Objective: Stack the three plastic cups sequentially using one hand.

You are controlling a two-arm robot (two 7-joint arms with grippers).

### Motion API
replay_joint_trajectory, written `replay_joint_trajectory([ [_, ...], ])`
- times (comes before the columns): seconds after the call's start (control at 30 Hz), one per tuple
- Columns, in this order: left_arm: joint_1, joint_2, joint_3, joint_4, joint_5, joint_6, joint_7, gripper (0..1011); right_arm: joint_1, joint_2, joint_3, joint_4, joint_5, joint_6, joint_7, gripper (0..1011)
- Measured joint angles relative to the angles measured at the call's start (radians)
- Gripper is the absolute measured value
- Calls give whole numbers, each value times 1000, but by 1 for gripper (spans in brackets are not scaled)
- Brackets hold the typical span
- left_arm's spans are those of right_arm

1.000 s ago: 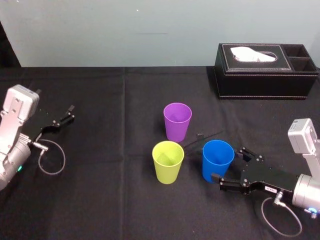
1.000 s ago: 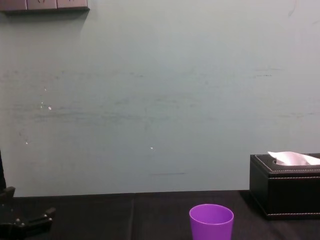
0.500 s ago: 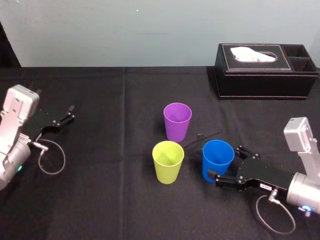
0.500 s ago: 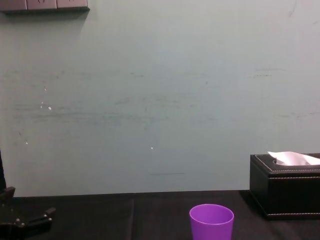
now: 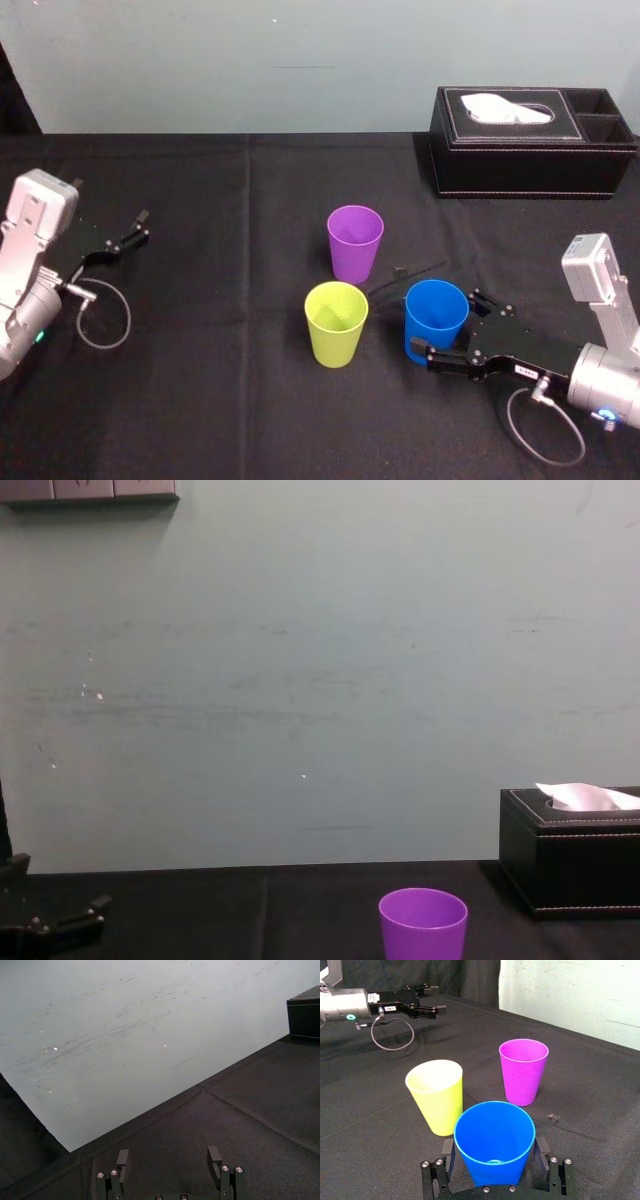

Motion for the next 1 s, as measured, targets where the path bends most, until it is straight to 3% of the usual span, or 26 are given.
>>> replay_joint_trajectory([
  [0.13,0,0,0,0,0,0,0,1011,0,1,0,-1,1,1,0,971],
  [0.47,0,0,0,0,0,0,0,1011,-1,2,1,-2,3,2,1,743],
  [0.8,0,0,0,0,0,0,0,1011,0,4,15,-24,8,11,-6,722],
  [1.0,0,0,0,0,0,0,0,1011,42,12,27,-69,16,65,-21,722],
])
